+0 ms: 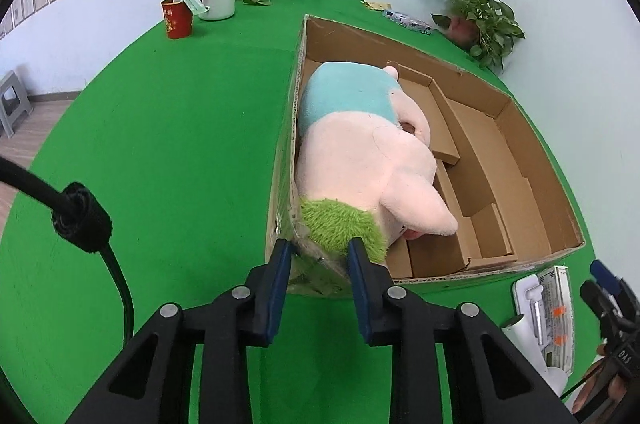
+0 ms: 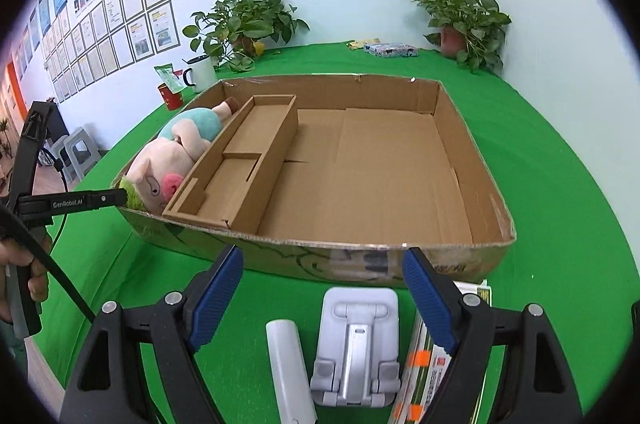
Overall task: Organize objects
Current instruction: 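Withdraw the left gripper and move it toward the white hair dryer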
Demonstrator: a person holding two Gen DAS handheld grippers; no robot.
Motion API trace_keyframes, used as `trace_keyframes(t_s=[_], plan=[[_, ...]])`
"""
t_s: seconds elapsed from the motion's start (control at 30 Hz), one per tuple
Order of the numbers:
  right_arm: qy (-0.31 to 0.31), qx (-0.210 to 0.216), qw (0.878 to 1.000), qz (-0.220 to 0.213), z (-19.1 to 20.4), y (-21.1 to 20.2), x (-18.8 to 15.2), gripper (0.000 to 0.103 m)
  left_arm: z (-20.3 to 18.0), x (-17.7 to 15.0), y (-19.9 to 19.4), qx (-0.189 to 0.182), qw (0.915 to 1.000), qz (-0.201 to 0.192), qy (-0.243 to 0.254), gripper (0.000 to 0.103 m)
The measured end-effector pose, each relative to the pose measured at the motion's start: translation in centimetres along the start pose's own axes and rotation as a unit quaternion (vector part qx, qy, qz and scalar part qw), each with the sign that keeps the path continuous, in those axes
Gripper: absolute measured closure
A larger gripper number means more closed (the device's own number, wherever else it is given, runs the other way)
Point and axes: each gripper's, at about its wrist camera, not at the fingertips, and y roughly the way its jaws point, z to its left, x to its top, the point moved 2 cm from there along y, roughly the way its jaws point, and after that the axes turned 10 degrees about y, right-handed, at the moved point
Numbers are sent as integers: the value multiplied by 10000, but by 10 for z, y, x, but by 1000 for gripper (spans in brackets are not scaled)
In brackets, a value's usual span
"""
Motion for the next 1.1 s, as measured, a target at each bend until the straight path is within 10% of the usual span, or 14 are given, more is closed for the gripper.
trace_keyframes(t_s=[0.73, 1.0, 1.1], plan=[[-292, 291, 9991, -66, 0, -24, -21, 21, -22, -3, -16, 319, 9990, -97, 286, 80], [-1015, 1116, 9878, 395, -2, -43, -84, 21, -67, -23, -90, 7, 9894, -1160, 872, 4], [-1237, 946, 9862, 559, 5, -41, -105, 21, -90, -36, -100, -496, 9867, -1281, 873, 1]])
